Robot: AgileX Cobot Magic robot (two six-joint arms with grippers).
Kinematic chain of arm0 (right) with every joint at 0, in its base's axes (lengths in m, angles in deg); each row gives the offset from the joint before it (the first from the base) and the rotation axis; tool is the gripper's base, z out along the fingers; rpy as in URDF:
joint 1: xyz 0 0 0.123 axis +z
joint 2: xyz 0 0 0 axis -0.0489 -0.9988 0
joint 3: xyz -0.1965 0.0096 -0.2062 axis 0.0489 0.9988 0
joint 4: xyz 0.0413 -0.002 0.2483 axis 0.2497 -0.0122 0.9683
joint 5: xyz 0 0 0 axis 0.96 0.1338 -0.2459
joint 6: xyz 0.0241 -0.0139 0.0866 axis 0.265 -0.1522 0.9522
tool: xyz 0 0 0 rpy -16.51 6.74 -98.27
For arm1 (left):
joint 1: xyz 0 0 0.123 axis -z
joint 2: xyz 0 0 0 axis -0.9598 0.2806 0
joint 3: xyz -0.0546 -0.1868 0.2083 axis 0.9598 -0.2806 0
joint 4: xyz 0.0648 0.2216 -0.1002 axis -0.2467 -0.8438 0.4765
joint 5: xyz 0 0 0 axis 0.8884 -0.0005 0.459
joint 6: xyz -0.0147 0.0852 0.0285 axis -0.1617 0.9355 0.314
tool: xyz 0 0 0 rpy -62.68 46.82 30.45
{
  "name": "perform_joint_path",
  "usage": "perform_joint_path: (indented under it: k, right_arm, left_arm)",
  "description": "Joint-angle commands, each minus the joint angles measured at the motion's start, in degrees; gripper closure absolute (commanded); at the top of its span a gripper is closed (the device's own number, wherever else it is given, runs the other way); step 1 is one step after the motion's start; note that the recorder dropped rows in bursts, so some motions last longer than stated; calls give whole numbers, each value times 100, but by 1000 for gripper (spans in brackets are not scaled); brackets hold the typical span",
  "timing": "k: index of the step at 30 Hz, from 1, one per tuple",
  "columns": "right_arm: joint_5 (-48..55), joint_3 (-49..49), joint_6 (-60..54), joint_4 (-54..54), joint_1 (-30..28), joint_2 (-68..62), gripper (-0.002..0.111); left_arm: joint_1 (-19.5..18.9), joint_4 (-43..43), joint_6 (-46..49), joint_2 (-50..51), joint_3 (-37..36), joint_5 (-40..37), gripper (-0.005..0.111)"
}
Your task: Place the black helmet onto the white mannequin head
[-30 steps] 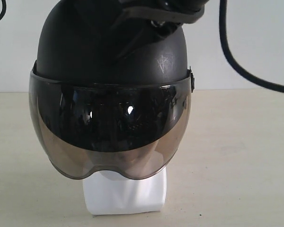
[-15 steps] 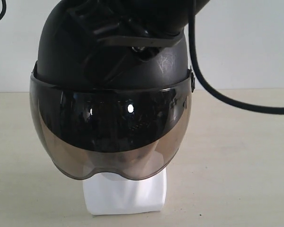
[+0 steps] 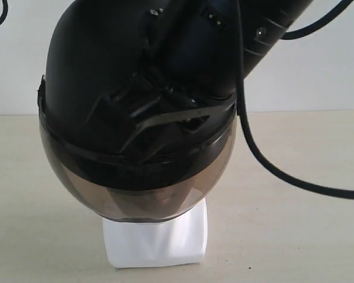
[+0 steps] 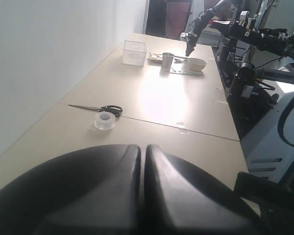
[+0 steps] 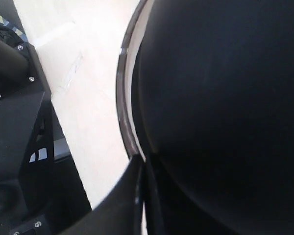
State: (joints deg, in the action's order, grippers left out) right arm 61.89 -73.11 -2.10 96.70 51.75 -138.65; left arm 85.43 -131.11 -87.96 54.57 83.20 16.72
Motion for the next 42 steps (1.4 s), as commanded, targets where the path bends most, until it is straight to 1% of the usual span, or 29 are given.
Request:
perform_joint_path:
  k: [1,5,10,13,15,17,20,24,25,27,28,32,34,35,36,39,42]
  right_arm:
    - [-105,109,-39,-261,-32,-59,109]
    - [-64,4,-39,-248,-32,105,109]
    - [-5,-597,-39,-351,-32,723,109]
    - [-5,-857,90,-938,-32,1250,109]
    - [-5,-858,313,-1592,-32,1634,109]
    - [-5,-843,498,-2113,-32,1966,109]
    - [-5,-831,805,-2612,-43,2375,109]
    - [-5,-791,1447,-3408,-43,2815,109]
    - [-5,-716,1598,-3629,-43,2935,109]
    - [-5,-455,1888,-3932,-43,3200,109]
    - [-5,-266,2061,-4039,-43,3339,109]
    - [-64,727,2842,-4228,-43,3959,109]
    - [-754,1429,3260,-4316,-43,4370,109]
    - [-1084,1795,3430,-4357,-43,4540,109]
    - [-1527,2166,3605,-4373,-43,4742,109]
    - [-2720,3174,3728,-4383,-43,5270,109]
    - [-3514,4064,3728,-4406,-43,5609,109]
  left_arm:
    - [29,-31,-97,61,-32,10,102]
    - [29,-31,-116,61,-32,10,102]
    - [16,-31,-140,44,-32,10,102]
    - [-54,-31,-140,-98,-32,10,102]
    - [-181,-31,-140,-264,-32,10,102]
    - [-368,-31,-299,-443,-32,10,102]
    - [-688,-31,-420,-679,-32,10,102]
    - [-1236,-31,-515,-1032,-32,10,102]
    - [-1445,-31,-622,-1133,-32,10,102]
    - [-1731,-31,-716,-1331,-72,10,102]
    - [-1949,-31,-716,-1490,-171,10,102]
    - [-2547,-31,-634,-2077,-791,10,102]
    - [-2805,-31,-512,-2487,-1324,10,102]
    - [-2906,-31,-499,-2668,-1566,-146,102]
    - [-2980,-31,-484,-2905,-1889,-380,102]
    - [-3008,-31,-301,-3681,-2918,-1186,102]
    - [-3008,-31,-170,-4437,-3860,-1991,102]
